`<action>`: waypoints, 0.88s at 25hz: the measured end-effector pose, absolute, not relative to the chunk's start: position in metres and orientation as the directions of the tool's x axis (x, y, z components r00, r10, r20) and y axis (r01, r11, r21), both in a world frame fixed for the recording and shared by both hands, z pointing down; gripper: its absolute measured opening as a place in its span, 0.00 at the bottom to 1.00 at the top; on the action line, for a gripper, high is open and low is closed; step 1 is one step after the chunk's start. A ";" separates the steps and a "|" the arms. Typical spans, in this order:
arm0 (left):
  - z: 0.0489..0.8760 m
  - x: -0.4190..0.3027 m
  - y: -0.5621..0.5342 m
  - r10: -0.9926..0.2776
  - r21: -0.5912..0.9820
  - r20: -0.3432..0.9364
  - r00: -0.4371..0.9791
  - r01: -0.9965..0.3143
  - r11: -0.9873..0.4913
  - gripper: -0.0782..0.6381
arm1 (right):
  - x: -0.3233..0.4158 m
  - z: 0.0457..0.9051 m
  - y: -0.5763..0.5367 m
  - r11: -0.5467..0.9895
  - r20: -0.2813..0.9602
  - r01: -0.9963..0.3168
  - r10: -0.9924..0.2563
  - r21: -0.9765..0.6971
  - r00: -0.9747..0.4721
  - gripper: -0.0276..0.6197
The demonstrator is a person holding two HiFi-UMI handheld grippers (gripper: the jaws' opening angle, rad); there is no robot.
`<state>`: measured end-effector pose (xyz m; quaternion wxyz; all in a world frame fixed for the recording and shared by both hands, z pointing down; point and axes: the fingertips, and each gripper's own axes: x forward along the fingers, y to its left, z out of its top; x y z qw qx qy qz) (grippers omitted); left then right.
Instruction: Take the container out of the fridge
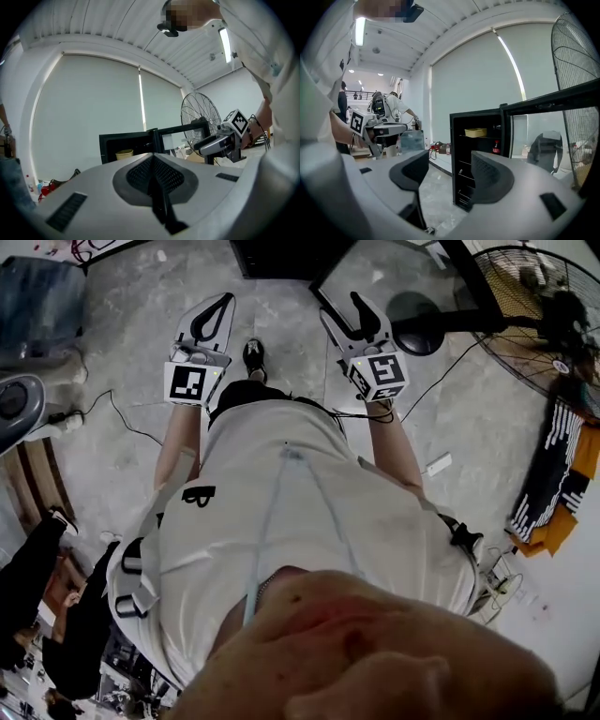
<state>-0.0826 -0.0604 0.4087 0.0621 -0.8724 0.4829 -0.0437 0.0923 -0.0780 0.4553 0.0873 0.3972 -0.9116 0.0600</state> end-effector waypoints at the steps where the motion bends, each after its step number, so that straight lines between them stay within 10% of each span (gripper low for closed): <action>1: 0.409 -0.086 -0.069 -0.846 -0.149 0.016 0.534 -0.835 -0.530 0.12 | 0.088 0.454 -0.086 0.676 0.211 -0.736 -0.716 -0.032 -0.666 0.47; 22: 0.412 -0.138 -0.196 -0.791 -0.136 0.010 0.611 -0.783 -0.607 0.12 | 0.044 0.443 -0.206 0.601 0.220 -0.797 -0.786 0.053 -0.578 0.47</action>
